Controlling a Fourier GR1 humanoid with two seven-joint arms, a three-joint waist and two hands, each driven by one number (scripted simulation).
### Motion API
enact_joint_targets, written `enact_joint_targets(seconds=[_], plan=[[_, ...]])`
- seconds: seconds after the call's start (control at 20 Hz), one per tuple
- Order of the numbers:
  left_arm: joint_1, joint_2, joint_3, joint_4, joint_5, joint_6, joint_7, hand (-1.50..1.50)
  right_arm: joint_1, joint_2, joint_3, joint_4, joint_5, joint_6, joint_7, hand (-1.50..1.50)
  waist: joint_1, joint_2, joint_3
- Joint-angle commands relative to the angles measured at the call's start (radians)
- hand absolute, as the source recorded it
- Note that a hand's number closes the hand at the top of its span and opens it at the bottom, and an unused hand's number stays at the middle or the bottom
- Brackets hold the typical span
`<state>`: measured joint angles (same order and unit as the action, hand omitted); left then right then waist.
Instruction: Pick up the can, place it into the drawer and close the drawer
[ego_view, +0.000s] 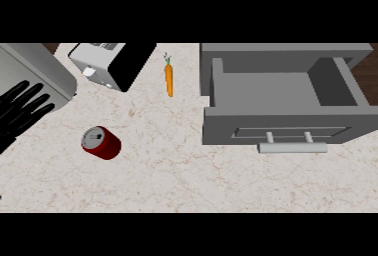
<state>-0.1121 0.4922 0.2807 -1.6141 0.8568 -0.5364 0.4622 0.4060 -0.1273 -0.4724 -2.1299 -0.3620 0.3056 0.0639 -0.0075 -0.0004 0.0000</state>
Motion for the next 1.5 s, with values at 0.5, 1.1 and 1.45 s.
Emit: enact_joint_targets(seconds=[0.5, 1.1, 1.45], plan=[[-0.055, -0.143, -0.042, 0.266, -0.374, -0.072, -0.268, -1.5, 0.025, 0.006, -0.129, -0.056, -0.106, 0.077, 0.062, -1.5, -0.007, 0.001, -0.001], [-0.124, -0.183, -0.034, 0.567, -0.607, -0.041, -0.571, -1.5, 0.0, 0.034, -0.182, -0.001, -0.095, 0.155, 0.05, -1.5, -0.004, 0.002, -0.001], [-0.198, -0.119, -0.02, 0.881, -0.724, -0.07, -0.779, -1.5, 0.069, 0.122, -0.15, -0.082, -0.058, 0.183, 0.024, -1.5, -0.014, 0.004, -0.002]])
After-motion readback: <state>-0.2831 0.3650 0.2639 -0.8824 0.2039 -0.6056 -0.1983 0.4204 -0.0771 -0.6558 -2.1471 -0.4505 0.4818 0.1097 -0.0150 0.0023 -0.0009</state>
